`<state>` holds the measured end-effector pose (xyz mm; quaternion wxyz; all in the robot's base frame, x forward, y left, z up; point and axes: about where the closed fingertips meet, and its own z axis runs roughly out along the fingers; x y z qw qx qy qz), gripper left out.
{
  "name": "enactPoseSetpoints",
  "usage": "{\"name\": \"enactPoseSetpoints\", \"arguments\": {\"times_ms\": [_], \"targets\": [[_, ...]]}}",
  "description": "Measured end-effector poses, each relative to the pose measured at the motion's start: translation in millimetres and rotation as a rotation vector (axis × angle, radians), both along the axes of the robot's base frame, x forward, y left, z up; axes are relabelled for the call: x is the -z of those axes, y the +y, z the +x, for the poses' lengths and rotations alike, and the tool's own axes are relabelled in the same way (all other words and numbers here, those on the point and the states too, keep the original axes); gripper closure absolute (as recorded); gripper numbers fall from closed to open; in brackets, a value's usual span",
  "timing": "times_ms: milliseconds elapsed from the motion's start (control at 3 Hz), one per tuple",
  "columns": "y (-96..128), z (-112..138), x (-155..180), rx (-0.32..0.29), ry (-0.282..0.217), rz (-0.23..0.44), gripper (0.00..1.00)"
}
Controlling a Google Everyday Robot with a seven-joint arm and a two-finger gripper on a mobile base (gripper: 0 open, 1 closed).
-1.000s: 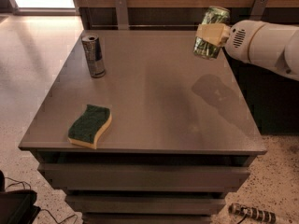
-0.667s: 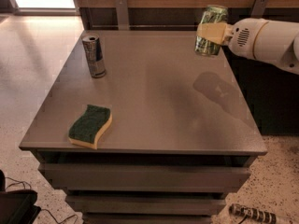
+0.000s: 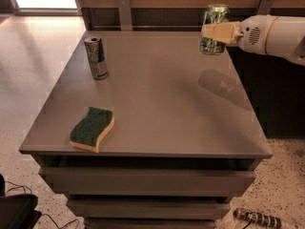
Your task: Place green can upright
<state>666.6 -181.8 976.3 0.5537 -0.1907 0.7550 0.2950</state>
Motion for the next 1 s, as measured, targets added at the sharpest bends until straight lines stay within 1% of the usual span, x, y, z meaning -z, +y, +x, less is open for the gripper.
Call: {"name": "enactPoseSetpoints", "arguments": {"times_ms": [333, 667, 1000], "targets": [[-1, 0, 7, -0.109, -0.036, -0.004, 1.00], [-1, -4, 17, -0.194, -0.099, 0.001, 1.00], [-2, -10, 29, -0.218, -0.182, -0.007, 1.00]]}}
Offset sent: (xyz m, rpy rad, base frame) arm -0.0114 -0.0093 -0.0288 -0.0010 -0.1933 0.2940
